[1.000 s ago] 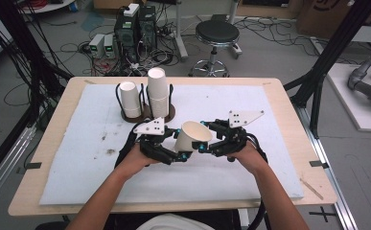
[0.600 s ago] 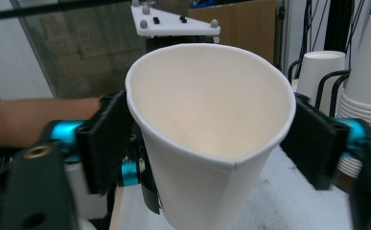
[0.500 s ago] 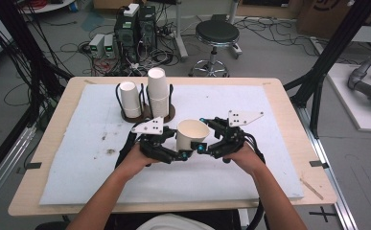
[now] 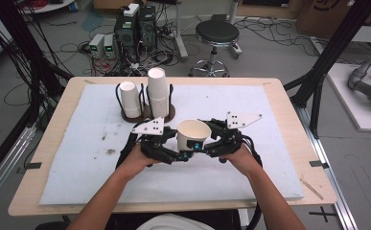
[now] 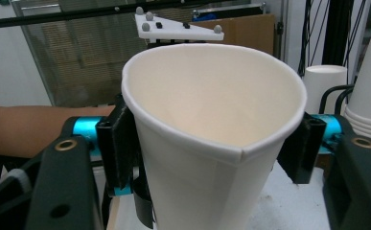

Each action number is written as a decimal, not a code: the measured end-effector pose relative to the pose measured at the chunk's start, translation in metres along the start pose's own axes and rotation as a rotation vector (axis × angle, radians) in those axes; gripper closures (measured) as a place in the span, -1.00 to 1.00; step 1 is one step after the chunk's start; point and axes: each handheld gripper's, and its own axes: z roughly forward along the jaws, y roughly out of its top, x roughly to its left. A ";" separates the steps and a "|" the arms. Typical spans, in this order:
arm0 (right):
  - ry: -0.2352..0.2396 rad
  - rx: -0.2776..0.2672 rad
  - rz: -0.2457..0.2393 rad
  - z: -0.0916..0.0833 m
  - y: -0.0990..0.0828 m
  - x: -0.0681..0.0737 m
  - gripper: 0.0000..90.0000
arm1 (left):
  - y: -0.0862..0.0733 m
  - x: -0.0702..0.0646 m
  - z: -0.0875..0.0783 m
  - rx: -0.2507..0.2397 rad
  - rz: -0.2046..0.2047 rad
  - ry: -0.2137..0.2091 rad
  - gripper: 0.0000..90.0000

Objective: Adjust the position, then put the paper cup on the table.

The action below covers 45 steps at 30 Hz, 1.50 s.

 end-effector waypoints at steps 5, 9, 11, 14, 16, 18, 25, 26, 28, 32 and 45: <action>-0.005 0.004 -0.011 -0.001 0.000 0.000 -0.15 | -0.001 0.000 0.000 -0.005 -0.007 0.017 -0.22; -0.035 0.012 -0.027 -0.002 0.001 -0.001 -0.14 | -0.004 0.002 0.001 0.036 -0.013 0.063 -0.35; -0.058 0.020 -0.038 -0.006 0.003 -0.002 -0.12 | -0.008 0.002 -0.002 0.046 -0.017 0.078 -0.36; -0.109 0.035 -0.048 -0.012 0.003 -0.005 -0.12 | -0.013 0.003 -0.009 0.031 -0.034 0.105 -0.36; -0.132 0.043 -0.044 -0.015 0.003 -0.007 -0.12 | -0.014 0.004 -0.016 0.020 -0.041 0.126 -0.36; -0.149 0.044 -0.044 -0.017 0.003 -0.009 -0.12 | -0.014 0.003 -0.023 0.008 -0.043 0.146 -0.36; -0.187 0.066 -0.047 -0.018 0.001 -0.015 -0.12 | -0.015 0.001 -0.045 -0.006 -0.037 0.233 -0.36; -0.194 0.074 -0.042 -0.018 0.001 -0.015 -0.12 | -0.016 0.002 -0.048 -0.008 -0.040 0.250 -0.36; -0.203 0.082 -0.051 -0.018 0.000 -0.015 -0.12 | -0.019 0.002 -0.054 -0.002 -0.037 0.283 -0.37; -0.220 0.074 -0.052 -0.020 0.000 -0.016 -0.13 | -0.026 0.003 -0.064 0.005 -0.045 0.342 -0.47; -0.273 0.086 -0.041 -0.033 -0.003 -0.016 -0.13 | -0.034 0.010 -0.095 0.001 -0.064 0.449 -0.56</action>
